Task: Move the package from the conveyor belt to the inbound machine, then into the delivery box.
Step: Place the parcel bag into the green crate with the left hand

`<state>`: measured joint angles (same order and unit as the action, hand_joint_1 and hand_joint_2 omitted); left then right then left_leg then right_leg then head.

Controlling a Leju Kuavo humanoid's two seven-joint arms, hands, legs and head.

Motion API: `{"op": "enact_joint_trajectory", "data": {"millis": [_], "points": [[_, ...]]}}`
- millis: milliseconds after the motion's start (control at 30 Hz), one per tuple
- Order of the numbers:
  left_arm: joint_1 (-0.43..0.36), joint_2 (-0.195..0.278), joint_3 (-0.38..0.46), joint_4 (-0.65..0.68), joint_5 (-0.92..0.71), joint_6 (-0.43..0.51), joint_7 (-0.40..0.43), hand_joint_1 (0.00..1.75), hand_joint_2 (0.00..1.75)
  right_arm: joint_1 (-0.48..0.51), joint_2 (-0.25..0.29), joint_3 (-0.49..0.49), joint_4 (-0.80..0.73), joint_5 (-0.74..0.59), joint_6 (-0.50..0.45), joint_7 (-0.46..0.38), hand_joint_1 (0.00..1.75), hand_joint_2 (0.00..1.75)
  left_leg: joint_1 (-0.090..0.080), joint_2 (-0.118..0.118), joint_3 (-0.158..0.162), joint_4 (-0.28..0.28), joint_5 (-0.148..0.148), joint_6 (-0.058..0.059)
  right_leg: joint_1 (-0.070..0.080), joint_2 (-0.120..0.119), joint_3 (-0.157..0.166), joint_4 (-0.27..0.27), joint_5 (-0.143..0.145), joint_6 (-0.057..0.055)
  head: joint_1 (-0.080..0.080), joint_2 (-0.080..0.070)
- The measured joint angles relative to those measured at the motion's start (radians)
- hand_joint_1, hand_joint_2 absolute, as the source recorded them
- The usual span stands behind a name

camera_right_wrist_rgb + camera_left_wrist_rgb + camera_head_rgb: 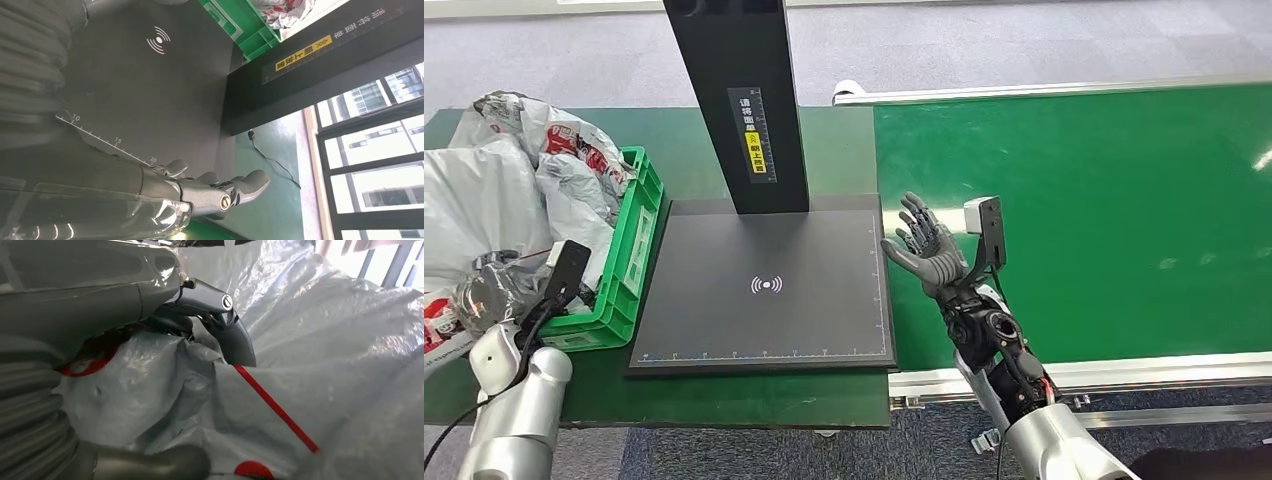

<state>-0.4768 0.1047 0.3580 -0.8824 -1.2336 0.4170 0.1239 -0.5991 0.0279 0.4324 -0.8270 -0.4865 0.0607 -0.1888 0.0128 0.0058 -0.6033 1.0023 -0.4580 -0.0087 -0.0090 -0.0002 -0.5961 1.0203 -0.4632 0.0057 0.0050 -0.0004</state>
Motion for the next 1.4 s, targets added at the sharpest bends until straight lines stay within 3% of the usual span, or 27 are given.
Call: {"op": "enact_joint_trajectory", "data": {"millis": [467, 600, 767, 833, 967, 1100, 1233, 1333, 1367, 1400], "points": [[-0.054, 0.036, -0.044, 0.125, 0.007, -0.039, -0.005, 1.75, 1.75, 0.000, 0.007, -0.013, 0.000, 0.011, 0.003, 0.000, 0.00, 1.75, 0.000, -0.001, 0.004, 0.000, 0.000, 0.000, 0.000, 0.000, 0.004, 0.000, 0.000, 0.000, 0.000, 0.000], [-0.056, 0.039, -0.059, 0.131, 0.037, -0.026, -0.043, 1.75, 1.75, 0.001, 0.009, -0.018, 0.000, 0.024, 0.003, 0.000, 0.00, 1.75, 0.000, -0.001, 0.005, 0.000, 0.000, 0.000, 0.000, -0.001, 0.005, 0.000, 0.000, 0.000, 0.000, 0.000], [-0.032, 0.020, -0.077, 0.092, 0.149, 0.181, -0.234, 1.75, 1.75, 0.018, 0.009, -0.032, -0.015, 0.027, -0.007, 0.000, 0.00, 1.75, 0.000, -0.001, 0.004, 0.000, 0.001, 0.000, 0.000, -0.001, 0.004, 0.000, 0.000, 0.000, 0.000, 0.000], [-0.014, -0.002, -0.081, 0.019, 0.188, 0.234, -0.373, 1.75, 1.75, 0.024, 0.008, -0.035, -0.020, 0.025, -0.006, 0.000, 0.00, 1.75, 0.000, -0.001, 0.003, 0.000, 0.001, 0.000, 0.000, 0.000, 0.003, 0.000, 0.000, 0.000, 0.000, 0.000], [0.021, -0.066, -0.094, -0.172, 0.381, 0.242, -0.712, 1.75, 1.75, 0.022, 0.001, -0.036, -0.025, -0.005, 0.014, -0.001, 0.00, 1.75, 0.000, -0.001, 0.001, 0.001, 0.000, 0.001, 0.000, -0.001, 0.003, -0.001, 0.000, 0.000, 0.000, 0.000], [0.061, -0.073, -0.203, -0.299, 0.549, 0.196, -0.735, 1.75, 1.75, 0.009, -0.009, -0.033, -0.027, -0.030, 0.030, 0.000, 0.00, 1.75, 0.000, -0.001, 0.001, 0.000, -0.001, 0.001, 0.000, 0.000, 0.002, -0.001, 0.000, 0.000, 0.000, 0.000], [0.097, -0.053, -0.307, -0.360, 0.601, 0.063, -0.744, 1.75, 1.75, -0.008, -0.012, -0.021, -0.025, -0.040, 0.047, 0.000, 0.00, 1.75, 0.001, -0.001, 0.001, 0.000, -0.001, 0.000, 0.001, 0.000, 0.002, -0.001, 0.000, 0.000, 0.000, 0.000], [0.116, -0.041, -0.349, -0.385, 0.611, 0.027, -0.748, 1.75, 1.75, -0.018, -0.014, -0.014, -0.021, -0.043, 0.052, 0.000, 0.00, 1.75, 0.001, 0.000, 0.001, 0.000, -0.001, 0.000, 0.001, 0.000, 0.001, -0.001, 0.000, 0.000, 0.000, 0.000], [0.120, -0.038, -0.357, -0.391, 0.613, 0.024, -0.748, 1.52, 1.75, -0.021, -0.014, -0.012, -0.021, -0.044, 0.053, 0.000, 0.00, 1.75, 0.001, 0.000, 0.001, 0.000, -0.001, 0.000, 0.001, 0.000, 0.001, -0.001, 0.000, 0.000, 0.000, 0.000], [0.122, -0.035, -0.363, -0.396, 0.614, 0.020, -0.748, 1.13, 1.75, -0.023, -0.015, -0.010, -0.019, -0.044, 0.053, -0.001, 0.00, 1.75, 0.001, 0.000, 0.001, 0.000, -0.001, 0.000, 0.001, 0.000, 0.001, -0.001, 0.000, 0.000, 0.000, 0.000]]}}
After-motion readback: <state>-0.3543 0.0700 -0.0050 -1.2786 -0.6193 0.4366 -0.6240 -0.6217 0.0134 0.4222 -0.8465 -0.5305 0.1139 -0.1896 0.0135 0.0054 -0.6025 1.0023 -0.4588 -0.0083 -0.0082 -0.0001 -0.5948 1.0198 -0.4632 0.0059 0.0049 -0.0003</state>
